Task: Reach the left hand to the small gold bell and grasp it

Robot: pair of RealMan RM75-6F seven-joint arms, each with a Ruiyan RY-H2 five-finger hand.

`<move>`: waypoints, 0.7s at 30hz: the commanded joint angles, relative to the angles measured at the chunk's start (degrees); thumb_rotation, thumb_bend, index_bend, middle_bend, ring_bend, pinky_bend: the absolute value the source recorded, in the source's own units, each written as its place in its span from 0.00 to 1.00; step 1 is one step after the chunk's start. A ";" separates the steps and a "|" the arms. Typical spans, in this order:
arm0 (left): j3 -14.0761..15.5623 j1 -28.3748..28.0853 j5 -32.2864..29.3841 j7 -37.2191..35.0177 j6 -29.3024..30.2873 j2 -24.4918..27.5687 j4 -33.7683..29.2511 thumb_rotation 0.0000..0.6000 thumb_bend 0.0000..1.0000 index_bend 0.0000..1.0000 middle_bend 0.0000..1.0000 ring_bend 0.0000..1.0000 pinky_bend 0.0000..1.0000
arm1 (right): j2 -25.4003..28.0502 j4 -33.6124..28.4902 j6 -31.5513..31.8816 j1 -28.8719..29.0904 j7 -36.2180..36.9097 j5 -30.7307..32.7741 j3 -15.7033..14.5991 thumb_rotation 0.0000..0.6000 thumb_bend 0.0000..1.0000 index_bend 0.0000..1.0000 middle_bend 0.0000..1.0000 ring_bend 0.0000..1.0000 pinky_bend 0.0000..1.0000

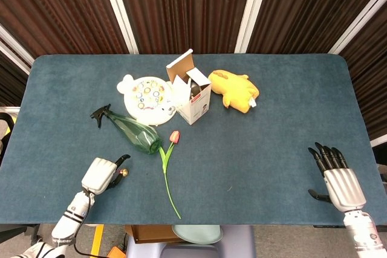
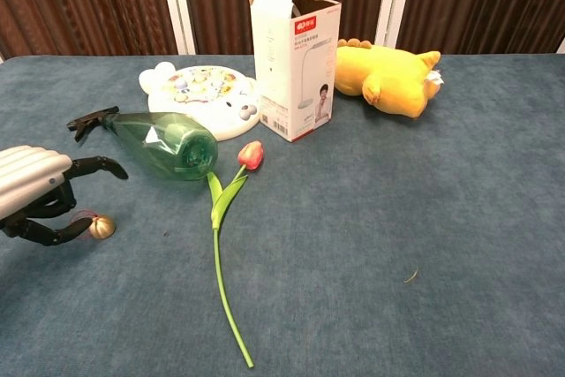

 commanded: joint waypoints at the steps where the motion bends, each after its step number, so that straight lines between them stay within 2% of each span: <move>1: 1.38 1.42 1.01 0.60 1.94 3.70 -4.20 1.00 0.41 0.16 1.00 1.00 1.00 | 0.09 -0.05 0.21 -0.10 0.12 -0.17 -0.07 1.00 0.24 0.00 0.00 0.00 0.00; 3: 2.41 3.35 1.99 0.26 5.13 6.99 -7.60 1.00 0.41 0.13 0.99 1.00 1.00 | 0.24 -0.11 0.30 -0.21 0.23 -0.23 -0.17 1.00 0.24 0.00 0.00 0.00 0.00; 4: 2.87 4.58 2.51 0.16 7.26 8.33 -8.70 1.00 0.41 0.11 0.93 0.98 1.00 | 0.37 -0.19 0.29 -0.26 0.33 -0.21 -0.23 1.00 0.24 0.00 0.00 0.00 0.00; 5: 3.54 6.43 3.21 0.08 10.34 10.13 -9.72 1.00 0.41 0.09 0.84 0.93 0.99 | 0.58 -0.31 0.34 -0.34 0.50 -0.23 -0.29 1.00 0.24 0.00 0.00 0.00 0.00; 6: 4.15 7.92 3.56 -0.05 12.50 11.47 -10.27 1.00 0.41 0.07 0.64 0.78 0.91 | 0.73 -0.37 0.46 -0.42 0.56 -0.24 -0.31 1.00 0.24 0.00 0.00 0.00 0.00; 7: 4.67 9.46 3.46 -0.31 14.42 12.91 -10.98 1.00 0.41 0.04 0.39 0.53 0.74 | 0.83 -0.42 0.63 -0.53 0.58 -0.25 -0.32 1.00 0.24 0.00 0.00 0.00 0.00; 8: 5.10 11.60 2.60 -0.53 16.72 14.91 -12.31 1.00 0.41 0.02 0.24 0.35 0.58 | 0.91 -0.50 0.81 -0.66 0.58 -0.24 -0.33 1.00 0.24 0.00 0.00 0.00 0.00; 9: 5.30 13.20 1.75 -0.89 18.42 16.38 -13.71 1.00 0.40 0.01 0.08 0.13 0.34 | 0.95 -0.61 0.86 -0.73 0.63 -0.18 -0.35 1.00 0.24 0.00 0.00 0.00 0.00; 10: 5.29 14.71 1.16 -1.92 20.39 17.59 -14.98 1.00 0.40 0.00 0.02 0.02 0.17 | 0.99 -0.72 0.83 -0.79 0.70 -0.08 -0.38 1.00 0.24 0.00 0.00 0.00 0.00; 12: 4.27 18.02 0.21 -7.21 25.79 18.58 -15.38 1.00 0.40 0.00 0.00 0.00 0.05 | 1.06 -0.90 0.72 -0.87 0.56 0.12 -0.43 1.00 0.24 0.00 0.00 0.00 0.00; 14: 2.94 19.79 -1.30 -13.44 28.17 18.49 -13.16 1.00 0.40 0.00 0.00 0.00 0.02 | 1.02 -0.92 0.80 -1.00 -0.14 0.35 -0.40 1.00 0.24 0.00 0.00 0.00 0.00; 19: 2.74 20.09 -1.96 -18.51 26.96 20.36 -11.24 1.00 0.40 0.00 0.00 0.00 0.00 | 0.86 -0.94 1.15 -1.12 -1.31 0.15 -0.40 1.00 0.24 0.00 0.00 0.00 0.00; 21: 3.71 19.48 -1.13 -19.24 24.28 22.07 -10.40 1.00 0.40 0.00 0.00 0.00 0.00 | 0.28 -1.03 1.72 -1.40 -2.61 0.34 -0.22 1.00 0.24 0.00 0.00 0.00 0.00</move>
